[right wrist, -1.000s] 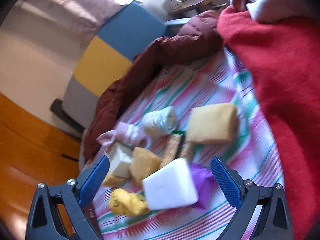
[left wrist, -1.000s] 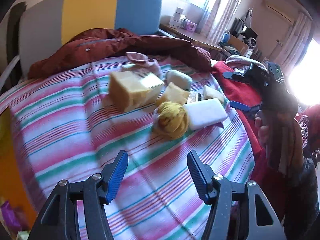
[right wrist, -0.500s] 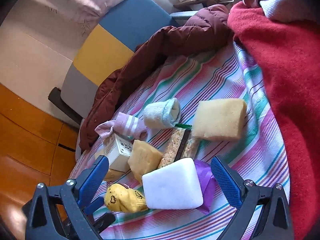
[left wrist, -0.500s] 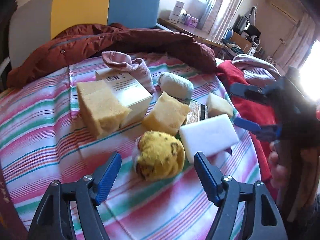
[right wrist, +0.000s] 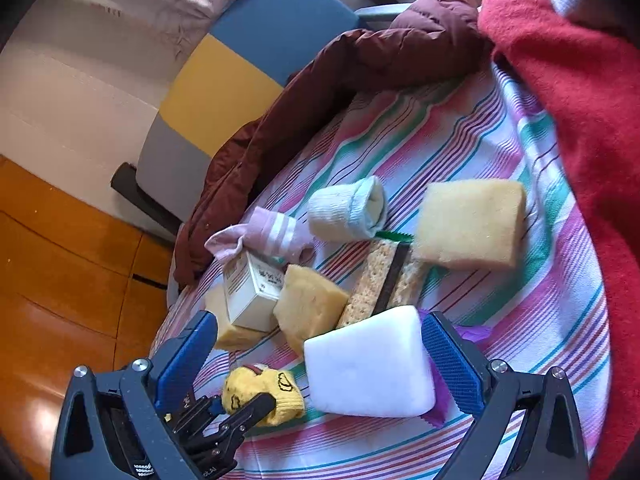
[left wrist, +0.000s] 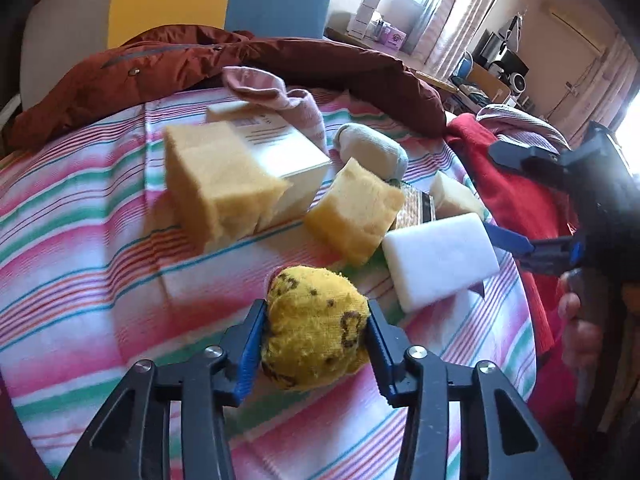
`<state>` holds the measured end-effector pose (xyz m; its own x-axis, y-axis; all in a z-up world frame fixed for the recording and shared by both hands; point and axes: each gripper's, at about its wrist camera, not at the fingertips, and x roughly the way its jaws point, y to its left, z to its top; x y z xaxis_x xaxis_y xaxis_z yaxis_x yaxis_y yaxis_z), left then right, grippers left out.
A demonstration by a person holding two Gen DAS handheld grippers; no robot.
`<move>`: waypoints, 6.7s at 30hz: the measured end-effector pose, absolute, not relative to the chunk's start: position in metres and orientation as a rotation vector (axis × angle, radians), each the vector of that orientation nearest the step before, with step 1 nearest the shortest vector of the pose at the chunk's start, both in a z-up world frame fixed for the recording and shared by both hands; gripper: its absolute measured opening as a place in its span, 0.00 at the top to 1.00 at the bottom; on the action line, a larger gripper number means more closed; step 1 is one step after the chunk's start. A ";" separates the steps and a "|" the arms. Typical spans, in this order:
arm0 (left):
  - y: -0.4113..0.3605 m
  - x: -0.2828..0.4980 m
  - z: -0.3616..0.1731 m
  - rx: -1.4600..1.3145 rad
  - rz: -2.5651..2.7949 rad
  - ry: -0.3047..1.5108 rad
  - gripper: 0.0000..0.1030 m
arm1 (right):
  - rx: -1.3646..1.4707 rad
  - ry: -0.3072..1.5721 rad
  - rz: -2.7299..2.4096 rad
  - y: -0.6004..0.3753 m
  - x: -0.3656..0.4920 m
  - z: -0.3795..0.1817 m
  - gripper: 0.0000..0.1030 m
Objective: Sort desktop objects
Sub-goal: 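Grasp the yellow sock with the left tool while the right tool grasps the white soap bar, then carry the yellow sock and white soap bar into the gold tray and release, then move both open tools back toward the remaining objects on the table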
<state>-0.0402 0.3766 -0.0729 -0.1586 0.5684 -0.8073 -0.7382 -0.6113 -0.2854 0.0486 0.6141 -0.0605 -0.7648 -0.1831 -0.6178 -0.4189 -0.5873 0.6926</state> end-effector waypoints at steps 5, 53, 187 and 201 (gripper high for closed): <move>0.350 -0.033 -0.070 -1.210 1.917 0.226 0.55 | -1.042 1.351 2.513 0.608 0.045 -0.061 0.00; 0.258 0.015 -0.075 -1.197 1.933 0.251 0.55 | -1.946 -0.022 2.584 0.436 0.006 -0.097 0.31; 0.090 -0.007 0.003 -1.089 2.464 0.076 0.39 | -1.314 0.566 2.574 0.411 0.036 -0.033 0.00; 0.145 0.001 0.002 -1.081 2.334 0.155 0.39 | -1.175 0.827 2.250 0.586 0.070 -0.034 0.23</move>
